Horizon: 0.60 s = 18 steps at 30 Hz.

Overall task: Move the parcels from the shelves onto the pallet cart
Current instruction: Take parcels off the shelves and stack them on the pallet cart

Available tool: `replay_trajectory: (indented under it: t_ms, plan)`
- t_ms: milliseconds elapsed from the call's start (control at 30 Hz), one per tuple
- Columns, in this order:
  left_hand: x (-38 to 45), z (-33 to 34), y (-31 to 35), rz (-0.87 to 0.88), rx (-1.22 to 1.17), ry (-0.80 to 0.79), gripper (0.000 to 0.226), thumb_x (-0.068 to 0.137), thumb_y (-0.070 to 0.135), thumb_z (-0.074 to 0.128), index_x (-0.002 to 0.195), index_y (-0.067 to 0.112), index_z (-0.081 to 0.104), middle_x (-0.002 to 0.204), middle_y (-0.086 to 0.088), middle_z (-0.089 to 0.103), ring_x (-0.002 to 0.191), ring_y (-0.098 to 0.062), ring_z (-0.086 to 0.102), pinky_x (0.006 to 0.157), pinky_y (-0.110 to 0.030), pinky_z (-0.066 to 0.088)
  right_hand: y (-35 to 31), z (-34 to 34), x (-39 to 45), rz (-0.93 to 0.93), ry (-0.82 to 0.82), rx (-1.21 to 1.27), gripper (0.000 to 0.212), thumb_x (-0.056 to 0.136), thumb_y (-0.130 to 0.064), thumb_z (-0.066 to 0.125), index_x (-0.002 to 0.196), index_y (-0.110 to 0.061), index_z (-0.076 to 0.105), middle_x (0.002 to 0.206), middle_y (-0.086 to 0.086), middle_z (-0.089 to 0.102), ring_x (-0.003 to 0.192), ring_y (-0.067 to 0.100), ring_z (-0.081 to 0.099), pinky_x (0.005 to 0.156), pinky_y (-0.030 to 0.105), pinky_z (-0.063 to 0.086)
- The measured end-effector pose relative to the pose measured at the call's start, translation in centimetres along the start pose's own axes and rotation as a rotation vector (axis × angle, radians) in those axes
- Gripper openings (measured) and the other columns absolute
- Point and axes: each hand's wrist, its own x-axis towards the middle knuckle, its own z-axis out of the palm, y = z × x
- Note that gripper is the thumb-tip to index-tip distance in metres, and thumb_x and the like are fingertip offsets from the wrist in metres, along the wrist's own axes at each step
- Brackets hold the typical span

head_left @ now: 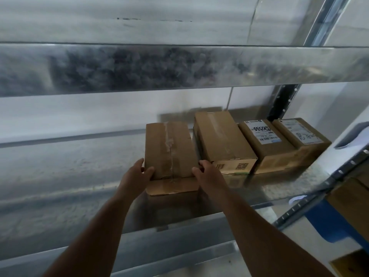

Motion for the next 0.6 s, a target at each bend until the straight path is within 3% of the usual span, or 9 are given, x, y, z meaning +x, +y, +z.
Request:
replay_trajectory:
  t_ms: [133,233,333,467,600]
  plan:
    - [-0.3,-0.4,-0.4,-0.067,-0.167,-0.109,0.058,0.095,0.026,0.05,0.146,0.013,0.024,0.13,-0.014,0.055,0.107,-0.028,0.058,0.09,-0.043,0.051,-0.1,-0.5,0.0,0.041,-0.153,0.079,0.056,0.094,-0.028,0.048,0.146,-0.014,0.03,0.141,0.011,0.044,0.102,0.013,0.042,0.086,0.026,0.029]
    - [-1.0,-0.6,-0.5,-0.035,-0.262,-0.145,0.054,0.095,0.019,0.05,0.144,0.017,0.028,0.115,-0.007,0.063,0.088,-0.012,0.065,0.068,-0.025,0.056,0.1,-0.8,-0.3,0.034,-0.207,0.104,0.061,0.094,-0.025,0.049,0.148,-0.02,0.023,0.14,0.011,0.044,0.09,0.006,0.047,0.075,0.023,0.038]
    - [-2.2,-0.7,-0.7,-0.004,-0.378,-0.145,0.053,0.094,0.008,0.05,0.142,0.02,0.032,0.094,0.004,0.062,0.073,-0.005,0.065,0.052,-0.013,0.051,0.4,-0.8,-1.0,0.005,-0.212,0.109,0.069,0.093,-0.022,0.05,0.151,-0.026,0.013,0.147,0.01,0.038,0.106,0.016,0.05,0.083,0.028,0.04]
    - [-4.5,-0.2,-0.9,0.063,-0.395,-0.081,0.055,0.092,0.002,0.05,0.141,0.022,0.033,0.111,-0.004,0.059,0.09,-0.012,0.062,0.065,-0.019,0.054,0.8,-1.0,-2.9,-0.067,-0.212,0.123,0.074,0.094,-0.015,0.052,0.152,-0.028,0.007,0.151,0.012,0.033,0.125,0.025,0.046,0.098,0.035,0.04]
    - [-7.7,0.4,-1.6,0.09,-0.454,-0.059,0.057,0.09,-0.002,0.052,0.138,0.025,0.036,0.104,0.005,0.06,0.092,-0.013,0.063,0.067,-0.021,0.055,1.4,-2.0,-6.2,-0.134,-0.213,0.155,0.073,0.094,-0.012,0.051,0.152,-0.027,0.01,0.149,0.012,0.035,0.124,0.022,0.046,0.101,0.041,0.044]
